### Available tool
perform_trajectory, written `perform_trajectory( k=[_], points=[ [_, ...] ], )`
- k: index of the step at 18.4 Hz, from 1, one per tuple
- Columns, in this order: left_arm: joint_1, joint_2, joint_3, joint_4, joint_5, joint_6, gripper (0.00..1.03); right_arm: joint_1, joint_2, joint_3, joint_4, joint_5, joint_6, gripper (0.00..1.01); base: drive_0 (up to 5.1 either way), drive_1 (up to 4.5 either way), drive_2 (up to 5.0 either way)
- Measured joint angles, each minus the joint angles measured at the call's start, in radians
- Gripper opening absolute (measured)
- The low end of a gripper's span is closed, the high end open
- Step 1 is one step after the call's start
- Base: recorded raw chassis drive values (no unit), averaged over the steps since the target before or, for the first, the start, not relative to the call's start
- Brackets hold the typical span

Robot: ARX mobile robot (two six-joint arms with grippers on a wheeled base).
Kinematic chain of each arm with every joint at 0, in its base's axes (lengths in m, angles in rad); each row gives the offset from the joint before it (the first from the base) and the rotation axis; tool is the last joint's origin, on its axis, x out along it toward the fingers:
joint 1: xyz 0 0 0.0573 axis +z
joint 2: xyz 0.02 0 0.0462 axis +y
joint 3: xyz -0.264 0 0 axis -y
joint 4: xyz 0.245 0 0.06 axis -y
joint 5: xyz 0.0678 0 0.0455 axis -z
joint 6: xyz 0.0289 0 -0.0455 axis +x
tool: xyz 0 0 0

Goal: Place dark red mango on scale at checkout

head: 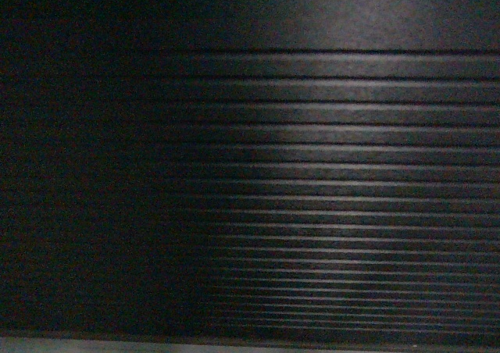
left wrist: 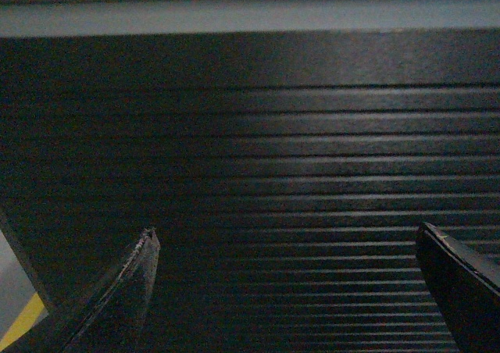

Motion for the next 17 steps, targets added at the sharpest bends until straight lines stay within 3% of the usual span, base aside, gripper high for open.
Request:
perform_trajectory(
  k=[17],
  points=[
    [0.000, 0.000, 0.000, 0.003, 0.003, 0.000, 0.98, 0.000, 0.000, 0.000, 0.004, 0.000, 0.000, 0.98, 0.0, 0.00, 0.0]
  ],
)
